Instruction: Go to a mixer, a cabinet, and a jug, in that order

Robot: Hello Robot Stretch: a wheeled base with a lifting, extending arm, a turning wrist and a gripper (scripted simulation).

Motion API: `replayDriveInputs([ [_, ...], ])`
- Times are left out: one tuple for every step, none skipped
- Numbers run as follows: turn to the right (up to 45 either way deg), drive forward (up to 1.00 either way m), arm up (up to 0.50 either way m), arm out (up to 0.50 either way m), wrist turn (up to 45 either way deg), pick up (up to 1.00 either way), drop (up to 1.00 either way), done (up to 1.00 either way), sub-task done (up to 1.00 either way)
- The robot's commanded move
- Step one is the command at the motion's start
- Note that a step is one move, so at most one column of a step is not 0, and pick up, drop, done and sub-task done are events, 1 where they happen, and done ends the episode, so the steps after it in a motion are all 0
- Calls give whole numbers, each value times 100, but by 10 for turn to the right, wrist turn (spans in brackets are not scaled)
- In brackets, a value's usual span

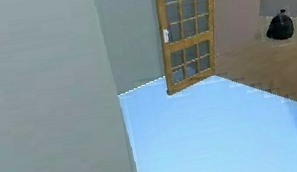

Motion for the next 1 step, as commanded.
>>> replayDriveInputs([
  [270,0,0,0,0,0,0,0,0],
])
